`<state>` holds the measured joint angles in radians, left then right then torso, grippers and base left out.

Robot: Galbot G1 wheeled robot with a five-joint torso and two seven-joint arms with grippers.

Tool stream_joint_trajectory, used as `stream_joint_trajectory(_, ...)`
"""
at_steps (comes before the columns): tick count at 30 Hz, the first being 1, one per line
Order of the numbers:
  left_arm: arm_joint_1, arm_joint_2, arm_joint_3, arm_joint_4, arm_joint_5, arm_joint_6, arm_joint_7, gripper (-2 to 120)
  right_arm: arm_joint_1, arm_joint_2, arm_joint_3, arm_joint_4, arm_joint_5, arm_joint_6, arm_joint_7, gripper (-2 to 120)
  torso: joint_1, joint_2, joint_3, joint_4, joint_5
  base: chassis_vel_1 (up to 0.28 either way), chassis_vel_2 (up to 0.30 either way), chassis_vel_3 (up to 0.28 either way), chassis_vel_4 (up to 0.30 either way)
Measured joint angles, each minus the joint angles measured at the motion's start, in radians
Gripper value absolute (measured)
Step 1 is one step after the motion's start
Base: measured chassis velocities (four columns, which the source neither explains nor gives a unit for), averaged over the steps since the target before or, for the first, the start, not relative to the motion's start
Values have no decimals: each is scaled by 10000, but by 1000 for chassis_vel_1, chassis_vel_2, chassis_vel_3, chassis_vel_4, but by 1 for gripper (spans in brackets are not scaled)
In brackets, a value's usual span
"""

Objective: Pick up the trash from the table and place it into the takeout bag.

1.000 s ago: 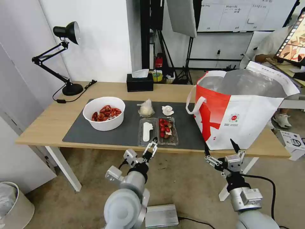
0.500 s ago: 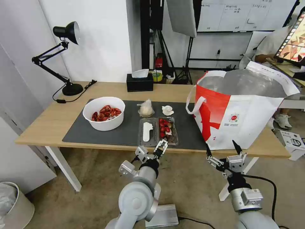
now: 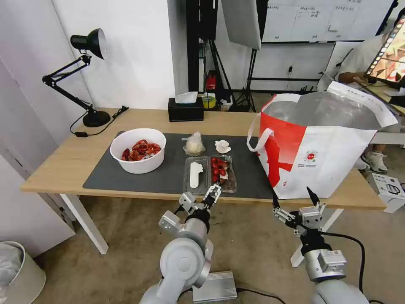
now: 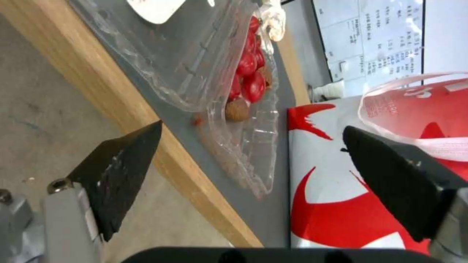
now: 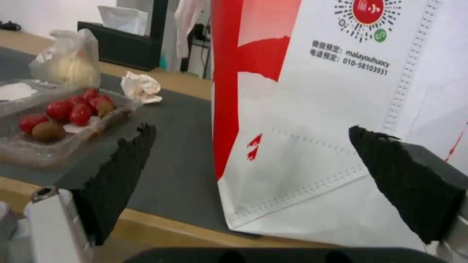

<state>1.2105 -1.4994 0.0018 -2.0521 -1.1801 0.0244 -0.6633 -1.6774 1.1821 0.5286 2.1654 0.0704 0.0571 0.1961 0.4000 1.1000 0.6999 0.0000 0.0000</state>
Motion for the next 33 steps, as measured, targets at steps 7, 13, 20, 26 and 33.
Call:
stream_joint_trajectory(7,-127,7,46,168,55,-26,-30,100,8,-84,18,-10,205,1,61,100,0,0,0,0,0,0,0,0,0)
stream_joint_trajectory(13,-158,-41,46,295,86,-33,-38,100,45,-64,-29,-131,211,27,71,100,-1,0,0,0,0,0,0,0,0)
stream_joint_trajectory(20,-236,-11,-12,280,72,-69,-112,100,117,22,-155,-330,177,71,71,100,-1,-1,0,0,0,0,0,0,0)
stream_joint_trajectory(26,-270,13,-105,267,52,-78,-146,100,204,19,-172,-395,175,75,71,100,-2,0,0,1,-1,0,0,0,0)
stream_joint_trajectory(33,-429,10,-228,402,-14,-103,-171,100,250,40,-202,-463,175,76,71,100,-1,0,0,0,-1,0,0,0,0)
